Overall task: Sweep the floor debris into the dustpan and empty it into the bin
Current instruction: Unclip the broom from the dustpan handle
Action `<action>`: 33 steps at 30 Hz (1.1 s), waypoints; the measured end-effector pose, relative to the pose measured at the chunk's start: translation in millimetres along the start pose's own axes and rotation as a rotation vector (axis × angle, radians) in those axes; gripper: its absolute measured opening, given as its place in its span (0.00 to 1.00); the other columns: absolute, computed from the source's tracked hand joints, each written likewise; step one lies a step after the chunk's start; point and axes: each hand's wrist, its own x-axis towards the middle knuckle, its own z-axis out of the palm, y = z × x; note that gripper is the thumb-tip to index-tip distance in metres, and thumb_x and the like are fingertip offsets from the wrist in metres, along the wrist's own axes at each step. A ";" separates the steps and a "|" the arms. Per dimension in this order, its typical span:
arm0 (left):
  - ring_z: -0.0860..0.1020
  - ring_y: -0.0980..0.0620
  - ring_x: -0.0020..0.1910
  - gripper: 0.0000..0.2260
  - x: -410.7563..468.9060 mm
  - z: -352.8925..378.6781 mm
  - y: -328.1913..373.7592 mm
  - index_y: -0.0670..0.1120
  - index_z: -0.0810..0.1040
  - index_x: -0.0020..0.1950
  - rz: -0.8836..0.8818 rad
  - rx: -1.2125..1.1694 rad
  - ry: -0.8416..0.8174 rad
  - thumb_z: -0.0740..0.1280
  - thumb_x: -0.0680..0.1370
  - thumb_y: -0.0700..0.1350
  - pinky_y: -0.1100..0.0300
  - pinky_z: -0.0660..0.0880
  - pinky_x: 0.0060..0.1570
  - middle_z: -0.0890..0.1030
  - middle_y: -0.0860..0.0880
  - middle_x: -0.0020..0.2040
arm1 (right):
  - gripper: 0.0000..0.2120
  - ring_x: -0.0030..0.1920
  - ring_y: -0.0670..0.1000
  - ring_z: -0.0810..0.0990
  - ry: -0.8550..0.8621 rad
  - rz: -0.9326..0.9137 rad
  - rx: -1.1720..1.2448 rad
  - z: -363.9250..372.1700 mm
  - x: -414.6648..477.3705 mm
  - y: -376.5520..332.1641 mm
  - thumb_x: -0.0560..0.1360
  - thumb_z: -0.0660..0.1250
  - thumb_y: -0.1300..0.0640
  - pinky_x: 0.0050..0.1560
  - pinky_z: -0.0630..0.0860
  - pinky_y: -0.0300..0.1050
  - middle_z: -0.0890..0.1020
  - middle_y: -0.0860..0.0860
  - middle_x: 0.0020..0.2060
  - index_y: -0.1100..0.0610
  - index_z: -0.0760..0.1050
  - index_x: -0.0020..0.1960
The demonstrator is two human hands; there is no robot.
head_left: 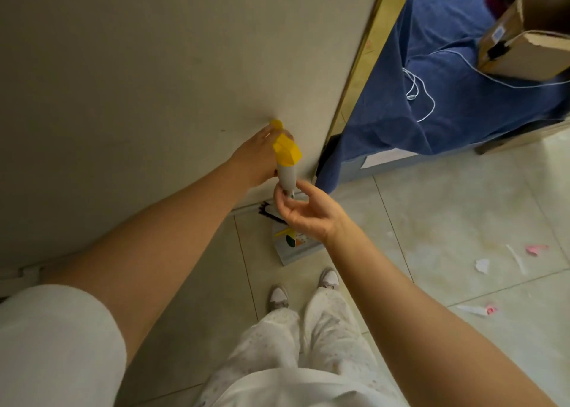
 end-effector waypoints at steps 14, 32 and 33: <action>0.69 0.42 0.60 0.14 -92.2 -65.8 60.5 0.44 0.76 0.59 -0.191 -0.225 -0.183 0.67 0.75 0.47 0.48 0.64 0.65 0.77 0.46 0.56 | 0.13 0.25 0.58 0.81 0.142 0.157 -0.128 -4.6 -11.0 19.2 0.80 0.60 0.58 0.25 0.80 0.47 0.80 0.63 0.30 0.69 0.74 0.47; 0.80 0.42 0.45 0.12 -174.4 -42.4 182.1 0.51 0.70 0.53 -0.689 -0.544 -0.148 0.64 0.75 0.56 0.56 0.69 0.35 0.82 0.47 0.47 | 0.15 0.17 0.56 0.76 0.304 0.172 -0.087 -22.2 -44.4 55.3 0.75 0.60 0.65 0.19 0.75 0.43 0.75 0.62 0.24 0.76 0.72 0.35; 0.81 0.42 0.45 0.11 -176.1 -39.6 185.9 0.51 0.71 0.52 -0.704 -0.516 -0.142 0.63 0.76 0.57 0.56 0.71 0.36 0.83 0.47 0.47 | 0.17 0.16 0.55 0.74 0.310 0.181 -0.046 -26.2 -44.3 57.0 0.76 0.59 0.64 0.17 0.74 0.42 0.74 0.61 0.23 0.76 0.72 0.34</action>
